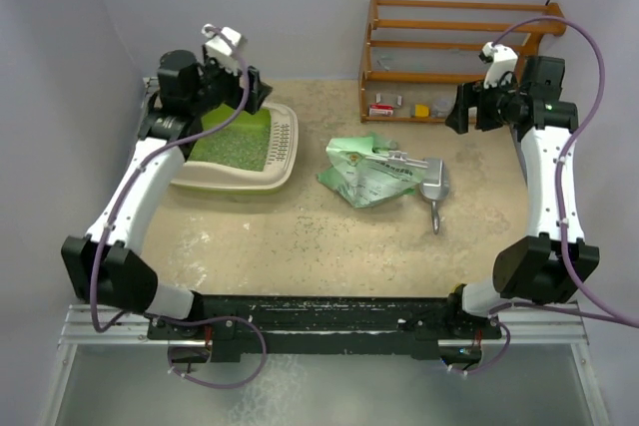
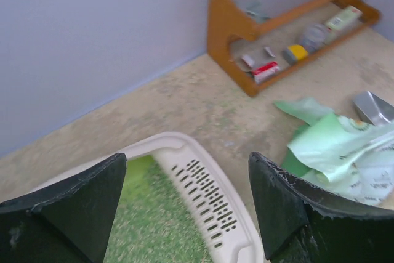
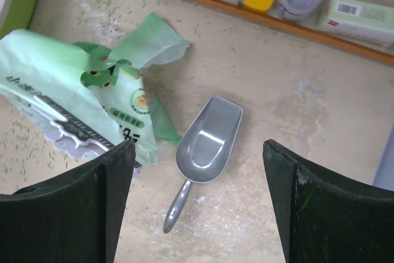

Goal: Fill the litter box with clean litter
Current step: Reset both arms

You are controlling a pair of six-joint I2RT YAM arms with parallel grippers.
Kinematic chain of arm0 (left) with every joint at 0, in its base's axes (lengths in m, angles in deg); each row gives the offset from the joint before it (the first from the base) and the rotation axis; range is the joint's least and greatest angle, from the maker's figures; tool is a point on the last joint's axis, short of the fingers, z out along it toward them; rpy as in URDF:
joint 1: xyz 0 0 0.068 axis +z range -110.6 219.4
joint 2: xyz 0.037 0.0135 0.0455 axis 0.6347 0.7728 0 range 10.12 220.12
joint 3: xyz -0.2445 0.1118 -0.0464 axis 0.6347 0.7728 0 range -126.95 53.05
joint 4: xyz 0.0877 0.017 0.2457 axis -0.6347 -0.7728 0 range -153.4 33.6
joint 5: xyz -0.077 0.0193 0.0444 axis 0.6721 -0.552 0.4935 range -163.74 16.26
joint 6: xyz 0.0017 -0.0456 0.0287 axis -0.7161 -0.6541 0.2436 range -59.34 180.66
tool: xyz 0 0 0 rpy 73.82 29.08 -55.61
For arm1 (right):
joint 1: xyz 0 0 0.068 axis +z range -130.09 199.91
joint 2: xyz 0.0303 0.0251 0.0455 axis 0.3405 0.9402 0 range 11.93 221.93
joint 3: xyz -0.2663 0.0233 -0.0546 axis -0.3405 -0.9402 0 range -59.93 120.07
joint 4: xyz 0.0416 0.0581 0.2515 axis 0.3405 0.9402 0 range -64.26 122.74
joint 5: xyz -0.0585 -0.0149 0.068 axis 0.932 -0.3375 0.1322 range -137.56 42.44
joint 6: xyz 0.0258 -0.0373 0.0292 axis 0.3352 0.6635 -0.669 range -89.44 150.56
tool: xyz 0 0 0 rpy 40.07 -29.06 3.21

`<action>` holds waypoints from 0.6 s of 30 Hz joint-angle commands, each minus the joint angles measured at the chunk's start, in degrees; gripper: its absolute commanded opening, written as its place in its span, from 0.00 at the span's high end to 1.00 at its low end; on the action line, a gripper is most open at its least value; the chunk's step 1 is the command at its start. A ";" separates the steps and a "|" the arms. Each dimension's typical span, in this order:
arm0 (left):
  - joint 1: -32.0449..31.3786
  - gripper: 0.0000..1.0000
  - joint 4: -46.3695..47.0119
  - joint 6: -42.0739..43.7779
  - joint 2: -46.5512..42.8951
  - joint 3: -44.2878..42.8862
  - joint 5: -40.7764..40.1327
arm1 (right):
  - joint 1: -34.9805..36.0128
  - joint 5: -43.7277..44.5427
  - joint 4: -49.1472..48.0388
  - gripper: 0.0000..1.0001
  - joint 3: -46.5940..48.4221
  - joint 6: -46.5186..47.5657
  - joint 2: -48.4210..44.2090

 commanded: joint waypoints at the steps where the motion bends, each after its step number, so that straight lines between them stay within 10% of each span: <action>1: 1.30 0.22 4.35 -7.44 -7.37 4.80 -10.84 | -0.43 9.26 -5.24 0.15 -2.15 -10.82 -2.59; 18: 1.30 0.22 2.62 -12.54 -15.16 12.07 -22.39 | -0.43 19.74 -9.59 0.09 -10.19 -15.95 -9.28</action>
